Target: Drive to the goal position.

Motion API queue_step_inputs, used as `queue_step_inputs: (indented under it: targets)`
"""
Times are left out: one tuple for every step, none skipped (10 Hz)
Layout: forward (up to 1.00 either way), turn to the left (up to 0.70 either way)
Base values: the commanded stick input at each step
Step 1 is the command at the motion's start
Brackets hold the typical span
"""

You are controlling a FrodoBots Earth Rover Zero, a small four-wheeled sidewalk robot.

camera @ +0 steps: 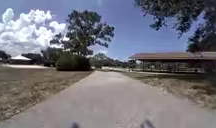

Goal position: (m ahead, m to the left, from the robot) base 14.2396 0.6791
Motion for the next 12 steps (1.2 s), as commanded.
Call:
queue_step_inputs:
  targets:
    - [0.5, 0.0]
    - [0.5, 0.0]
    - [0.5, 0.0]
    - [0.5, 0.0]
    - [0.5, 0.0]
    - [0.5, 0.0]
    - [0.5, 0.0]
    - [0.5, 0.0]
    - [0.5, 0.0]
    - [0.5, 0.0]
    - [0.5, 0.0]
    - [0.5, 0.0]
